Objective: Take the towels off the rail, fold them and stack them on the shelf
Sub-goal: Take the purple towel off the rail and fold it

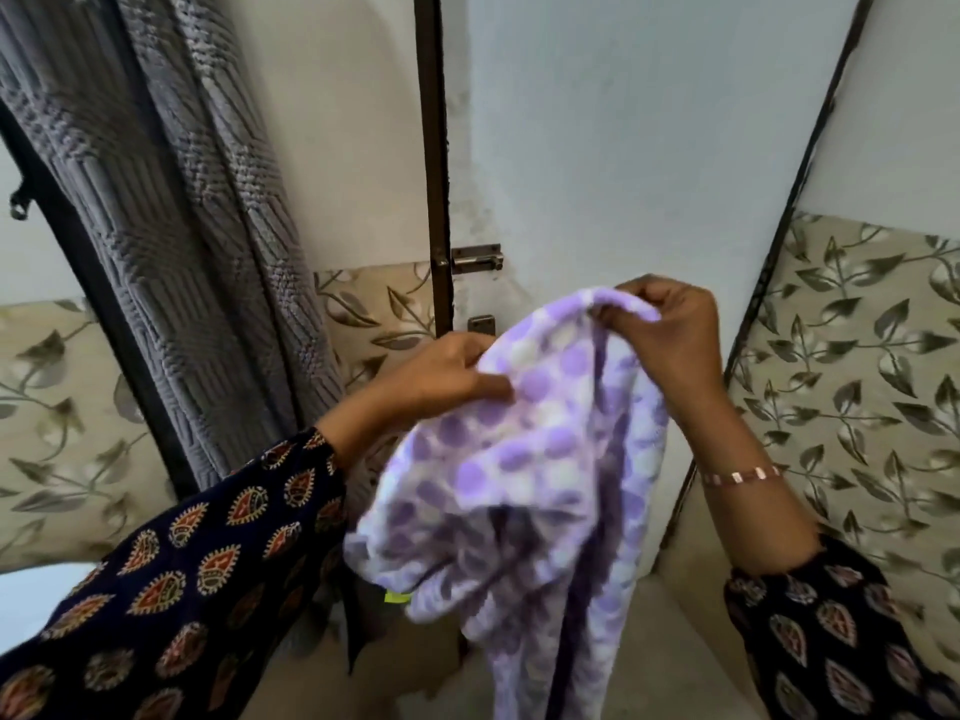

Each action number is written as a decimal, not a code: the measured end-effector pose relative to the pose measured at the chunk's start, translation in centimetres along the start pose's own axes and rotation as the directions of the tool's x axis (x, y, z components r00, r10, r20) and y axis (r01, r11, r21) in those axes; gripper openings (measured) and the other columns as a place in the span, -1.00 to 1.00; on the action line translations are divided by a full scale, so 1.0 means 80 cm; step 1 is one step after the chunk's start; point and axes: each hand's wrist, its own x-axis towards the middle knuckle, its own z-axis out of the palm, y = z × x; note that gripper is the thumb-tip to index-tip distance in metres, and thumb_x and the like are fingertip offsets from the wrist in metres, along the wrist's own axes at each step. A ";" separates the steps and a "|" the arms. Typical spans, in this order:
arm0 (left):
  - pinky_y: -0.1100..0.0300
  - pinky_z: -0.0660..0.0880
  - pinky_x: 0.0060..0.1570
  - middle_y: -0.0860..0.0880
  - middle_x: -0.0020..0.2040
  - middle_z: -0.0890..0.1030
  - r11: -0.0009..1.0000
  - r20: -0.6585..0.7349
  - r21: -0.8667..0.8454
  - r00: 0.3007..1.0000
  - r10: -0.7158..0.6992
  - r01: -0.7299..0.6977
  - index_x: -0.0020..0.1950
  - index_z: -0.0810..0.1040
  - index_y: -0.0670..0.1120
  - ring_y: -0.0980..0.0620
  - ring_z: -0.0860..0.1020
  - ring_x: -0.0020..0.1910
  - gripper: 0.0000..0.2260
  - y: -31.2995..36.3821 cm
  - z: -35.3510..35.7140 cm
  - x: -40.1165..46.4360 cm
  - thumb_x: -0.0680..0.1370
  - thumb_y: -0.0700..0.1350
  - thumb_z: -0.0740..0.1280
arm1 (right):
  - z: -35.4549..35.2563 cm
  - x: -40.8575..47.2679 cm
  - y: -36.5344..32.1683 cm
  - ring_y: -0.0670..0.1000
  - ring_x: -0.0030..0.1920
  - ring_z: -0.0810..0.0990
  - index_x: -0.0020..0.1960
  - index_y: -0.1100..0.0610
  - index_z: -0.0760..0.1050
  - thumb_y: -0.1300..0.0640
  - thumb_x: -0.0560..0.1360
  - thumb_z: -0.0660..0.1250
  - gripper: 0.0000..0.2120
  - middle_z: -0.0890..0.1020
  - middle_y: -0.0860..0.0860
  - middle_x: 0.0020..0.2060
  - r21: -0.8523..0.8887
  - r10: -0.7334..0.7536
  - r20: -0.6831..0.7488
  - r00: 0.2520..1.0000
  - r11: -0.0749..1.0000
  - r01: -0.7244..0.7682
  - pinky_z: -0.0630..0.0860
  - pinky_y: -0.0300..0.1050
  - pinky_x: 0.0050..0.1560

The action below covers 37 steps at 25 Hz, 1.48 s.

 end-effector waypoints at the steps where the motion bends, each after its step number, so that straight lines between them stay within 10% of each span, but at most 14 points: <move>1: 0.04 0.57 -0.11 -0.11 -0.15 0.67 0.990 0.011 -0.141 1.000 -0.016 0.018 -0.20 0.61 -0.01 -0.08 0.64 -0.20 -0.68 0.003 0.002 0.001 0.10 0.05 0.40 | -0.004 0.006 -0.002 -0.28 -0.45 0.46 -0.27 0.21 0.58 0.26 0.35 0.46 -0.93 0.57 -0.25 -0.54 -0.005 -0.033 -0.053 0.998 0.999 0.033 0.36 -0.42 -0.35; 8: 0.25 0.59 -0.25 -0.12 -0.24 0.68 0.854 0.225 -0.478 0.968 -0.108 0.206 -0.03 0.59 -0.29 0.00 0.64 -0.32 -0.55 -0.026 -0.003 -0.014 0.16 -0.09 0.43 | -0.041 0.038 -0.003 -0.33 -0.42 0.46 -0.34 -0.03 0.51 0.15 0.33 0.42 -0.87 0.56 -0.36 -0.52 -0.006 -0.105 -0.225 0.969 0.994 0.107 0.41 -0.36 -0.28; 14: 0.08 0.57 0.06 -0.12 -0.04 0.70 0.930 0.232 -0.047 0.910 -0.344 0.364 -0.05 0.66 -0.16 -0.09 0.66 -0.05 -0.51 -0.075 -0.021 -0.035 0.13 0.10 0.49 | -0.066 0.061 0.002 -0.36 -0.47 0.41 -0.35 -0.06 0.45 0.15 0.35 0.35 -0.84 0.51 -0.40 -0.55 -0.039 -0.120 -0.337 0.934 0.993 0.113 0.35 -0.42 -0.33; 18: 0.18 0.59 -0.14 -0.07 -0.16 0.72 0.912 -0.077 -0.308 0.948 -0.308 0.271 -0.12 0.68 -0.06 -0.06 0.66 -0.12 -0.51 -0.104 -0.030 -0.042 0.10 0.21 0.54 | -0.061 0.058 0.007 -0.38 -0.46 0.45 -0.21 0.13 0.56 0.17 0.37 0.39 -0.97 0.52 -0.43 -0.53 -0.113 -0.114 -0.295 0.948 0.990 0.084 0.35 -0.48 -0.32; 21: 0.29 0.50 -0.29 0.01 -0.32 0.64 0.875 -0.517 -0.483 0.802 -0.298 0.014 -0.21 0.61 -0.07 -0.02 0.57 -0.20 -0.84 -0.087 -0.023 -0.021 0.43 0.01 0.41 | -0.040 0.040 0.004 -0.35 -0.47 0.46 -0.17 0.28 0.59 0.27 0.35 0.44 -0.91 0.54 -0.35 -0.57 -0.128 -0.058 -0.104 0.993 0.991 0.045 0.35 -0.49 -0.35; 25: 0.57 0.36 -0.38 0.13 -0.25 0.48 0.967 -0.594 -0.223 0.804 -0.037 -0.120 0.01 0.50 -0.11 0.20 0.44 -0.26 -0.83 -0.022 0.004 0.010 0.48 -0.07 0.35 | 0.007 0.001 -0.007 -0.17 -0.35 0.51 -0.23 0.26 0.62 0.19 0.28 0.46 -0.87 0.65 0.02 -0.40 -0.196 0.039 0.214 0.976 0.981 0.004 0.42 -0.21 -0.25; 29: 0.22 0.35 -0.31 0.06 -0.36 0.49 0.969 -0.328 0.033 0.914 0.240 -0.243 -0.16 0.60 -0.02 0.17 0.40 -0.38 -0.65 0.003 0.032 0.023 0.29 0.22 0.35 | 0.032 -0.010 -0.041 -0.21 -0.46 0.37 -0.31 0.16 0.57 0.26 0.26 0.46 -0.92 0.49 0.05 -0.51 -0.227 0.012 0.219 0.976 0.973 0.040 0.30 -0.30 -0.40; 34: 0.20 0.28 -0.37 -0.04 -0.21 0.45 0.774 -0.451 0.570 0.683 0.575 -0.275 -0.10 0.63 -0.07 0.01 0.43 -0.36 -0.63 0.024 0.019 0.009 0.44 0.16 0.18 | 0.032 -0.020 -0.049 0.02 -0.32 0.36 -0.31 0.14 0.45 0.18 0.28 0.38 -0.89 0.44 0.12 -0.37 0.056 0.100 0.160 0.982 0.992 -0.110 0.27 -0.16 -0.32; 37: 0.12 0.43 -0.34 -0.10 -0.15 0.56 0.725 -0.403 0.617 0.667 0.626 -0.307 -0.09 0.63 -0.10 -0.12 0.55 -0.29 -0.67 0.039 0.024 -0.002 0.48 0.05 0.15 | 0.034 -0.049 -0.020 0.08 -0.14 0.45 -0.08 0.40 0.46 0.03 0.31 0.44 -0.56 0.51 0.15 -0.21 0.331 0.227 0.242 0.943 0.895 -0.300 0.41 -0.06 -0.13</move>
